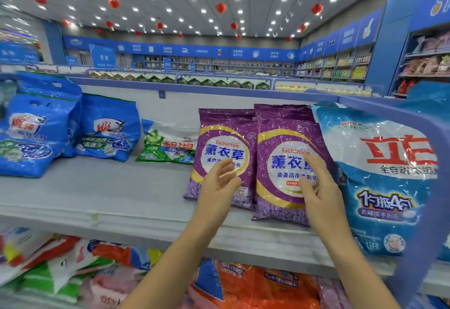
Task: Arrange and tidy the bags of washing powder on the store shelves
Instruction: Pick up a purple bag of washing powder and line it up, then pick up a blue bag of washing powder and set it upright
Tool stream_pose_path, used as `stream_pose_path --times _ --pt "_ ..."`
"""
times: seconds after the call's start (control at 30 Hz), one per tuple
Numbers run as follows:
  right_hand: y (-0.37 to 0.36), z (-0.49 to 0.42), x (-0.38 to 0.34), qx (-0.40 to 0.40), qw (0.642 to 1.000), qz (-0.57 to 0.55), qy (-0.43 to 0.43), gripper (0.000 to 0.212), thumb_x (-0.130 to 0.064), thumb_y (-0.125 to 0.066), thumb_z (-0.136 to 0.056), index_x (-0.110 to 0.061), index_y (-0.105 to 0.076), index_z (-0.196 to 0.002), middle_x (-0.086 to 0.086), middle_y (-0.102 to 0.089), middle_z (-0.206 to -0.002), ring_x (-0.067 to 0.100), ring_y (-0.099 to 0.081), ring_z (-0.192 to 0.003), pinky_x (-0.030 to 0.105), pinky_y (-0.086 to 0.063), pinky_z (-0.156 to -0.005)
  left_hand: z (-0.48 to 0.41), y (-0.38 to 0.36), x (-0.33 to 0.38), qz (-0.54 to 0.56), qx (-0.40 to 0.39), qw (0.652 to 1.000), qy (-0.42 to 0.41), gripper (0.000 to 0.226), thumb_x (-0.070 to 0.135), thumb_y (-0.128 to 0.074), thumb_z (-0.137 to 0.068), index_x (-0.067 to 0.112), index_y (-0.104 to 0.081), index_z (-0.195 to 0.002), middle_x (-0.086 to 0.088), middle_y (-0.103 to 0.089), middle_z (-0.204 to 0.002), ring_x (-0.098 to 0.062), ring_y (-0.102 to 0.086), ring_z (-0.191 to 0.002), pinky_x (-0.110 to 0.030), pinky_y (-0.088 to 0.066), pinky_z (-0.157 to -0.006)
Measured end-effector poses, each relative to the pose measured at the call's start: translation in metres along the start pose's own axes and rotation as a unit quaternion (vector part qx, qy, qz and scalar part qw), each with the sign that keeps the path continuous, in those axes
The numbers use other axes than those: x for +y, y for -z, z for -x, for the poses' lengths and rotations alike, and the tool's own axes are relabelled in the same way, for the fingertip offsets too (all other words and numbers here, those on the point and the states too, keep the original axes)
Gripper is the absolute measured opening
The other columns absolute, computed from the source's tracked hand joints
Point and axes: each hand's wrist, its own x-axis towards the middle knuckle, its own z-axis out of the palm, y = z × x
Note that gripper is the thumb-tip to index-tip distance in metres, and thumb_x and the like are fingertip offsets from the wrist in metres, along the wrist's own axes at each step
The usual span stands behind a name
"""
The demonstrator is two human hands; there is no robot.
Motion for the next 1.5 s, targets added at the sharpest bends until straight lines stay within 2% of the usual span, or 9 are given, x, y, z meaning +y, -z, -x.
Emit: stream_pose_path --times 0.17,0.23,0.33,0.5,0.7,1.03,1.13,1.3,1.5 --pt "-0.023 0.021 -0.033 -0.049 0.992 -0.102 0.049 0.027 -0.008 -0.052 -0.093 -0.032 -0.062 -0.098 -0.015 -0.069 -0.095 0.006 -0.064 -0.094 0.028 -0.053 -0.081 0.033 0.094 0.015 -0.032 0.095 0.993 -0.067 0.02 0.01 -0.056 -0.093 0.027 -0.063 -0.103 0.005 -0.071 -0.096 -0.009 -0.067 -0.092 -0.021 -0.054 -0.08" --pt "-0.041 0.031 -0.048 -0.071 0.985 -0.143 0.063 0.027 -0.006 -0.052 -0.093 -0.031 -0.061 -0.093 -0.01 -0.07 -0.084 0.006 -0.065 -0.073 0.016 -0.052 -0.066 0.055 0.138 0.019 -0.04 0.142 0.986 -0.081 0.021 0.007 -0.055 -0.093 0.025 -0.067 -0.096 0.003 -0.073 -0.09 -0.012 -0.069 -0.086 -0.021 -0.055 -0.077" --pt "-0.078 0.053 -0.074 -0.107 0.97 -0.206 0.07 0.019 -0.015 -0.05 -0.094 -0.028 -0.063 -0.087 -0.001 -0.066 -0.072 0.009 -0.059 -0.059 0.014 -0.048 -0.056 0.101 0.203 0.02 -0.055 0.221 0.97 -0.088 0.021 0.016 -0.056 -0.091 0.031 -0.07 -0.087 0.001 -0.073 -0.086 -0.014 -0.07 -0.08 -0.019 -0.054 -0.07" --pt "-0.152 0.101 -0.112 -0.178 0.942 -0.285 0.026 0.032 -0.055 -0.05 -0.08 -0.029 -0.068 -0.084 -0.001 -0.063 -0.064 0.009 -0.054 -0.053 0.017 -0.05 -0.056 0.188 0.32 0.019 -0.099 0.362 0.923 -0.082 0.021 0.023 -0.053 -0.085 0.031 -0.073 -0.081 0.004 -0.071 -0.072 -0.01 -0.066 -0.065 -0.016 -0.053 -0.063" --pt "-0.28 0.161 -0.154 -0.23 0.914 -0.333 -0.017 0.037 -0.011 -0.039 -0.098 -0.024 -0.065 -0.075 -0.01 -0.063 -0.054 0.003 -0.055 -0.046 0.008 -0.044 -0.047 0.29 0.47 0.032 -0.151 0.491 0.856 -0.058 0.041 0.004 -0.046 -0.094 0.03 -0.074 -0.077 0.005 -0.068 -0.064 -0.006 -0.061 -0.056 -0.014 -0.049 -0.054" --pt "-0.492 0.247 -0.253 -0.387 0.858 -0.334 -0.039 0.031 -0.018 -0.044 -0.097 -0.02 -0.069 -0.079 0.0 -0.064 -0.058 0.012 -0.057 -0.046 0.013 -0.045 -0.045 0.396 0.675 0.058 -0.182 0.598 0.779 -0.035 0.037 0.007 -0.046 -0.097 0.025 -0.072 -0.078 0.004 -0.063 -0.06 -0.008 -0.053 -0.048 -0.012 -0.04 -0.043" --pt "-0.545 0.263 -0.289 -0.385 0.853 -0.351 -0.033 0.038 -0.013 -0.038 -0.099 -0.014 -0.066 -0.073 -0.001 -0.062 -0.051 0.008 -0.053 -0.042 0.011 -0.044 -0.043 0.407 0.715 0.054 -0.175 0.616 0.768 -0.03 0.031 0.008 -0.047 -0.095 0.021 -0.072 -0.08 0.001 -0.06 -0.06 -0.01 -0.05 -0.046 -0.012 -0.036 -0.042" --pt "-0.636 0.28 -0.349 -0.414 0.817 -0.398 -0.053 0.053 -0.005 -0.036 -0.098 -0.026 -0.071 -0.066 -0.005 -0.06 -0.048 0.003 -0.053 -0.042 0.01 -0.042 -0.042 0.405 0.784 0.047 -0.177 0.646 0.742 -0.009 0.031 0.007 -0.048 -0.096 0.02 -0.071 -0.079 -0.001 -0.06 -0.06 -0.01 -0.049 -0.046 -0.01 -0.037 -0.042" --pt "-0.75 0.28 -0.4 -0.405 0.795 -0.45 -0.03 0.033 -0.015 -0.042 -0.094 -0.017 -0.069 -0.074 -0.001 -0.059 -0.053 0.006 -0.05 -0.046 0.011 -0.043 -0.047 0.36 0.889 0.038 -0.162 0.671 0.724 -0.014 0.028 0.012 -0.05 -0.096 0.016 -0.07 -0.078 0.0 -0.061 -0.06 -0.009 -0.053 -0.047 -0.011 -0.041 -0.045"
